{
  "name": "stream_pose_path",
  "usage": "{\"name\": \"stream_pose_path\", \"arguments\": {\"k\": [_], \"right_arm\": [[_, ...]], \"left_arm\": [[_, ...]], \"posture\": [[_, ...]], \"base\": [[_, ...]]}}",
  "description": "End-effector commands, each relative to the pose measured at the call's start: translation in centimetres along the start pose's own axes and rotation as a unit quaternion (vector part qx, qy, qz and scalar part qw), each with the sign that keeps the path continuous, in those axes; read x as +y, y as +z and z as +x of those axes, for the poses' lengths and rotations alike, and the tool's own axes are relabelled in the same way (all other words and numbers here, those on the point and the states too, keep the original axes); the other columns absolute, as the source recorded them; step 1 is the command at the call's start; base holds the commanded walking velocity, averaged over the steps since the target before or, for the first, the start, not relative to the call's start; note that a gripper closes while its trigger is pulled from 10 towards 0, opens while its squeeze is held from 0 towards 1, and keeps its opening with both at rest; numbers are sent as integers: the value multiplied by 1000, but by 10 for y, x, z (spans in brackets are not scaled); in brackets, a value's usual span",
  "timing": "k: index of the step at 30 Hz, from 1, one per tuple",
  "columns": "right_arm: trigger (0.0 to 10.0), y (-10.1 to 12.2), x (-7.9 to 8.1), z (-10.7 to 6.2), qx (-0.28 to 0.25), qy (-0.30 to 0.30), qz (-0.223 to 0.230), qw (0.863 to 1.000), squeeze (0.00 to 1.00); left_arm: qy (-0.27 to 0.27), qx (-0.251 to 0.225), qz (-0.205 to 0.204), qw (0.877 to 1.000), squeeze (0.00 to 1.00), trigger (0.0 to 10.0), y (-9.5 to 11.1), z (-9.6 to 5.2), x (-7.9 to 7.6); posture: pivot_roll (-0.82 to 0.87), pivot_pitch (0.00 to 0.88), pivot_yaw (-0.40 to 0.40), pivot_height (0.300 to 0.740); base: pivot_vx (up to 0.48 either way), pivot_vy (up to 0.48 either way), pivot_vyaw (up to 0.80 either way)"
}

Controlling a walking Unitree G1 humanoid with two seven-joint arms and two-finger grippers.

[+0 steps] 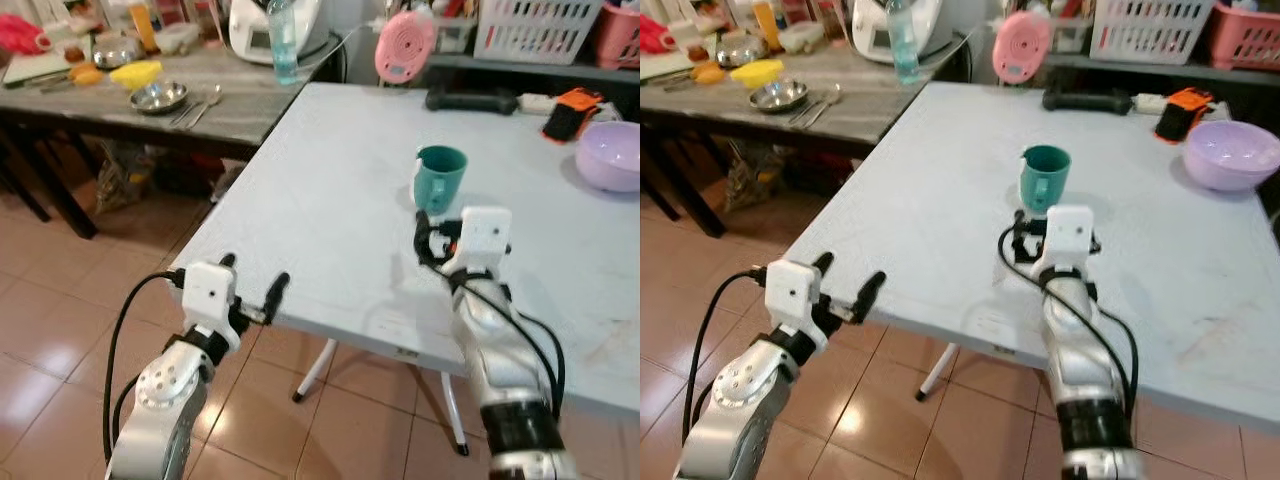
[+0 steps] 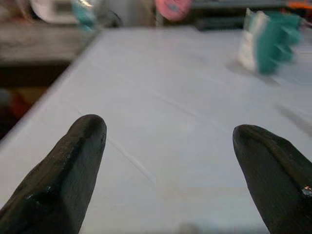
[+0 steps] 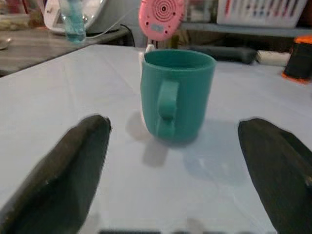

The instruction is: Setting the table

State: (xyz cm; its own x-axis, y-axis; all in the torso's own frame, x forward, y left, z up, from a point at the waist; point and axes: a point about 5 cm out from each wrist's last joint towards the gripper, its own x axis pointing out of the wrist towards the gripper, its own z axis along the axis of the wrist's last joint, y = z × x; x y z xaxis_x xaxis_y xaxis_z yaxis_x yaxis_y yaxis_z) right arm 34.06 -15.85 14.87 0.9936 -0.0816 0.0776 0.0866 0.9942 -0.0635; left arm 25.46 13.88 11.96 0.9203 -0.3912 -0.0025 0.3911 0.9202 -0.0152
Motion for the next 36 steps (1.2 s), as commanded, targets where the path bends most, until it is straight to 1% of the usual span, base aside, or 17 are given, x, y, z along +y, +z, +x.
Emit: {"name": "stream_pose_path", "arguments": {"k": [1, 3, 6, 8, 11, 12, 13, 14, 15, 17, 18, 25, 36], "right_arm": [[10000, -3, 2, 8, 7, -9, 1, 1000, 0], [10000, 0, 2, 21, 10, -17, -5, 1000, 0], [10000, 2, 2, 27, 13, -21, -3, 1000, 0], [10000, 2, 3, 36, 19, -18, -1, 1000, 0], [10000, 5, 4, 44, 19, -20, -7, 1000, 0], [9137, 6, 4, 46, 18, -25, -8, 999, 0], [9137, 6, 3, 48, 18, -28, -8, 999, 0], [4667, 9, 1, 50, 16, -44, -15, 999, 0], [1882, 10, 1, 51, 14, -47, -13, 999, 0], [1686, 11, 2, 52, 12, -46, -10, 999, 0], [0, 11, 3, 52, 7, -48, -13, 999, 0], [0, 16, 5, 54, -16, -63, -20, 998, 0], [0, 24, 3, 57, -40, -70, -11, 997, 0]], "left_arm": [[-16, 4, 6, 1000, 0, 10000, 5, -9, 1], [-14, 10, 8, 1000, 0, 10000, 7, -18, 3], [-13, 13, 8, 1000, 0, 10000, 10, -22, 3], [-11, 19, 5, 1000, 0, 10000, 12, -27, 3], [-12, 24, 2, 1000, 0, 10000, 14, -32, 1], [-12, 26, 1, 1000, 0, 10000, 14, -34, 0], [-13, 28, 0, 1000, 0, 10000, 14, -35, 0], [-13, 30, -1, 999, 0, 10000, 14, -36, -1], [-12, 30, -2, 999, 0, 10000, 14, -36, -1], [-11, 31, -5, 999, 0, 10000, 14, -37, -1], [-10, 32, -6, 999, 0, 10000, 15, -37, -1], [-13, 37, -7, 999, 0, 10000, 16, -38, -2], [-15, 38, -5, 999, 0, 10000, 17, -35, -1]], "posture": [[101, 178, 59, 740], [130, 201, 52, 740], [151, 217, 46, 740], [167, 231, 37, 740], [174, 236, 32, 740], [176, 236, 29, 740], [176, 236, 29, 740], [181, 235, 23, 740], [181, 235, 23, 740], [182, 234, 23, 740], [183, 234, 23, 740], [184, 232, 31, 740], [186, 226, 41, 740]], "base": [[0, 0, 0], [0, 0, 0], [0, 0, 0], [0, 0, 0], [0, 0, 0], [0, 0, 0], [0, 0, 0], [0, 0, 0], [0, 0, 0], [0, 0, 0], [0, 0, 0], [0, 0, 0], [0, 0, 0]]}}
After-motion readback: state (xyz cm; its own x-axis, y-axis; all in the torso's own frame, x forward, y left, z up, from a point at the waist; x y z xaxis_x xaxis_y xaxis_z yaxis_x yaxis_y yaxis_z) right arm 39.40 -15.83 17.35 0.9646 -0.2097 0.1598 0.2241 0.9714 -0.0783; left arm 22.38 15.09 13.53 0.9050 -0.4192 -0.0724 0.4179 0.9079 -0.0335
